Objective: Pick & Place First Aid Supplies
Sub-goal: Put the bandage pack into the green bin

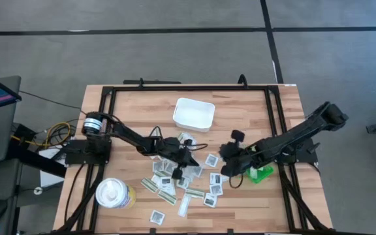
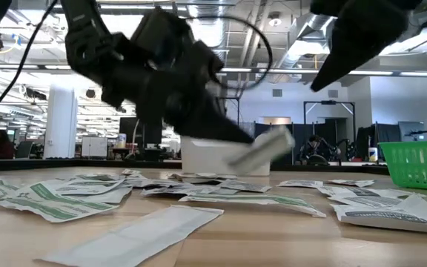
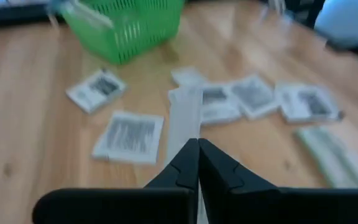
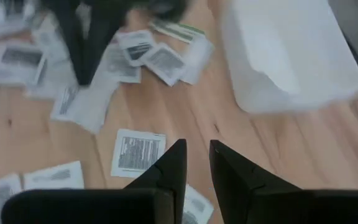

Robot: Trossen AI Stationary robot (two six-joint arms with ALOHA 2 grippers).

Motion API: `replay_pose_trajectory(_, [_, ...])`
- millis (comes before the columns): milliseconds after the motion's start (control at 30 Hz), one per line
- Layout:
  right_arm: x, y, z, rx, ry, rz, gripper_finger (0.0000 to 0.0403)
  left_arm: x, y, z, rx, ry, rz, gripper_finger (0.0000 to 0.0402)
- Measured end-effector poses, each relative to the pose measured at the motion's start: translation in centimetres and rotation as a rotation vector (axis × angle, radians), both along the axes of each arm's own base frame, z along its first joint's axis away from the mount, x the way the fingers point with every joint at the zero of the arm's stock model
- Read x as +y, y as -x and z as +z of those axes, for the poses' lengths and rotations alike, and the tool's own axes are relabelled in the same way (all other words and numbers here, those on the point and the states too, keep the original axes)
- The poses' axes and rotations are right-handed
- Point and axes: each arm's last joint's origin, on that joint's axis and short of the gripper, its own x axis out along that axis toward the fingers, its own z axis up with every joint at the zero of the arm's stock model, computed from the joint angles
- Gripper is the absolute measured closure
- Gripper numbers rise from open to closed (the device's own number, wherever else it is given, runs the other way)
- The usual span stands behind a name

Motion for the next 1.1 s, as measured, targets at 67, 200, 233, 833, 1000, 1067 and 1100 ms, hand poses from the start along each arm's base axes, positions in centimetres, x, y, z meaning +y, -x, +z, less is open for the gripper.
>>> replay_pose_trajectory(67, [0.5, -0.9, -0.5, 0.012, 0.064, 0.093, 0.0339, 0.0, 0.3, 1.6, -0.049, 0.008, 0.001, 0.0393])
replay_pose_trajectory(200, [1.3, -2.2, -1.1, -0.016, 0.12, 0.192, 0.0339, 0.5, 1.3, 4.6, -0.116, 0.032, 0.011, 0.0393])
replay_pose_trajectory(233, [1.3, -2.3, -1.0, -0.029, 0.122, 0.2, 0.0339, 0.6, 1.6, 5.2, -0.121, 0.036, 0.015, 0.0394])
replay_pose_trajectory(833, [1.1, -3.3, 0.2, -0.17, 0.057, 0.163, 0.0339, 1.1, 4.1, 6.5, -0.126, 0.046, 0.068, 0.0392])
replay_pose_trajectory(1000, [0.9, -3.5, 0.2, -0.167, 0.021, 0.179, 0.0339, 1.1, 4.0, 6.6, -0.131, 0.046, 0.071, 0.0394])
replay_pose_trajectory(1067, [0.8, -3.5, 0.2, -0.166, 0.008, 0.184, 0.0339, 1.1, 4.0, 6.6, -0.135, 0.047, 0.071, 0.0396])
replay_pose_trajectory(1100, [0.8, -3.6, 0.2, -0.169, -0.001, 0.19, 0.0339, 1.1, 4.0, 6.6, -0.135, 0.047, 0.071, 0.0396])
